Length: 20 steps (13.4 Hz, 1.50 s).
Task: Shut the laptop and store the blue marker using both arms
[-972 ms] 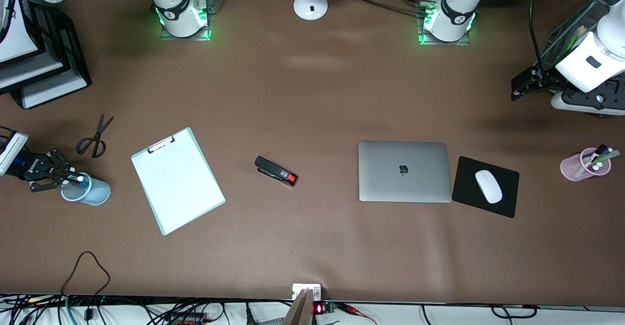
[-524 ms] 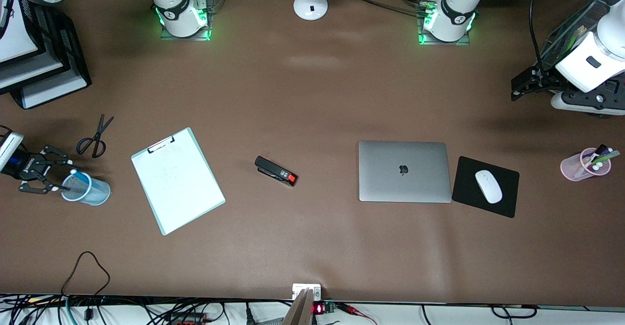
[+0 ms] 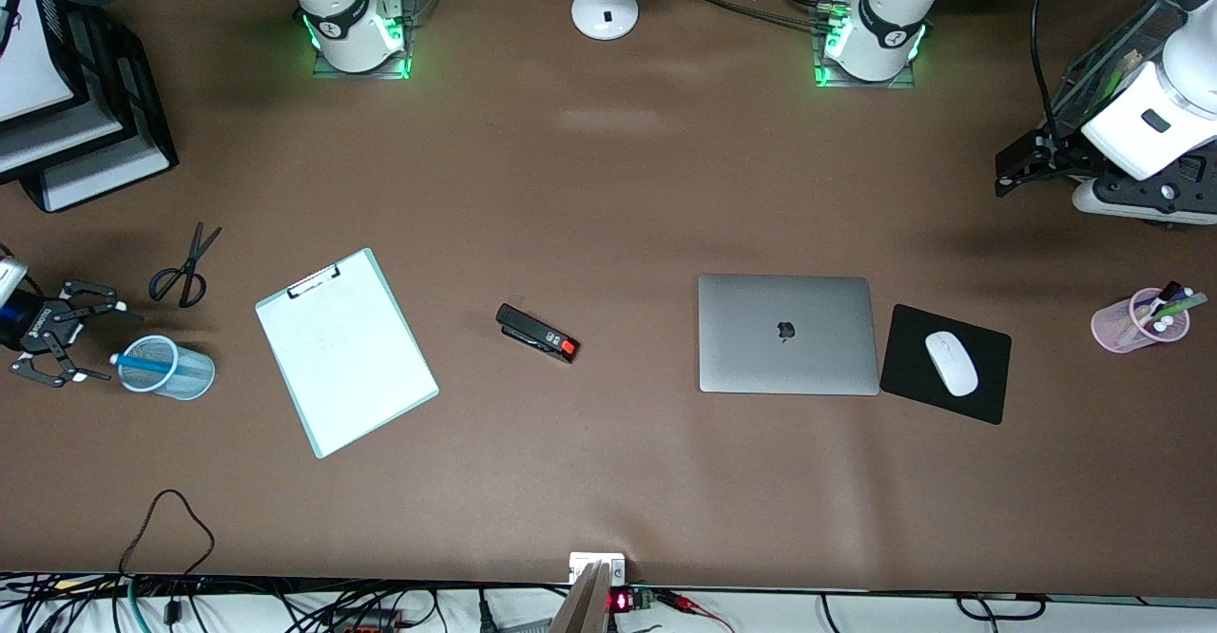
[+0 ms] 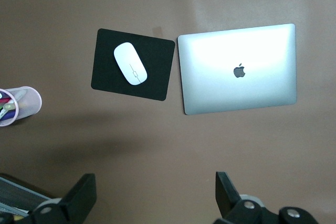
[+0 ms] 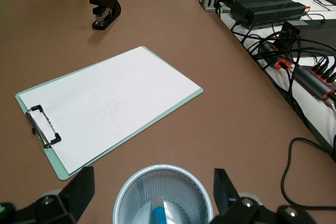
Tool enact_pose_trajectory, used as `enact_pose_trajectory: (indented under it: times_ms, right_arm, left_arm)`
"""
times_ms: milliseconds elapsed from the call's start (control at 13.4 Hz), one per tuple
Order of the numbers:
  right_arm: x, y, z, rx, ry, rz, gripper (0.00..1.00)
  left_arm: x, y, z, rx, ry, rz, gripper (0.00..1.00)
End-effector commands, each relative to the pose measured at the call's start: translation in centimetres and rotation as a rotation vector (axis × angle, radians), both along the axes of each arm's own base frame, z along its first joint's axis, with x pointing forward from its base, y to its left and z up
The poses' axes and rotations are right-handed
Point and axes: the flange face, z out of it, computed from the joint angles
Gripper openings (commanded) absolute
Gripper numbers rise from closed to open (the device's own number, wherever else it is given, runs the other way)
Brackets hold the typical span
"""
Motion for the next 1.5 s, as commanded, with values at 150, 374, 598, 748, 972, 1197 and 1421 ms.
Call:
enact_pose_trajectory:
  times_ms: [150, 374, 598, 748, 972, 1197, 1421]
  right_arm:
    - [0.4, 1.1, 3.8, -0.043, 0.078, -0.021, 1.00]
    - [1.1, 2.6, 6.0, -0.062, 0.069, -0.008, 1.00]
    - [1.3, 3.7, 8.9, -0.107, 0.155, -0.058, 1.00]
    - [1.8, 5.5, 11.2, -0.136, 0.176, -0.067, 1.00]
    - [2.2, 8.5, 15.0, -0.213, 0.256, -0.118, 1.00]
    - [2.3, 12.6, 19.8, -0.301, 0.332, -0.189, 1.00]
    - [2.1, 16.3, 22.7, -0.383, 0.429, -0.304, 1.00]
  left_arm:
    - [0.3, 0.1, 0.6, 0.010, 0.006, -0.013, 1.00]
    - [0.2, 0.1, 0.5, 0.010, 0.009, -0.012, 1.00]
    - [0.1, 0.1, 0.4, 0.009, 0.022, -0.012, 1.00]
    - [0.1, 0.1, 0.5, 0.009, 0.021, -0.012, 1.00]
    - [0.1, 0.1, 0.4, 0.009, 0.022, -0.012, 1.00]
    - [0.0, 0.2, 0.5, 0.009, 0.022, -0.013, 1.00]
    - [0.1, 0.4, 0.4, 0.009, 0.023, -0.013, 1.00]
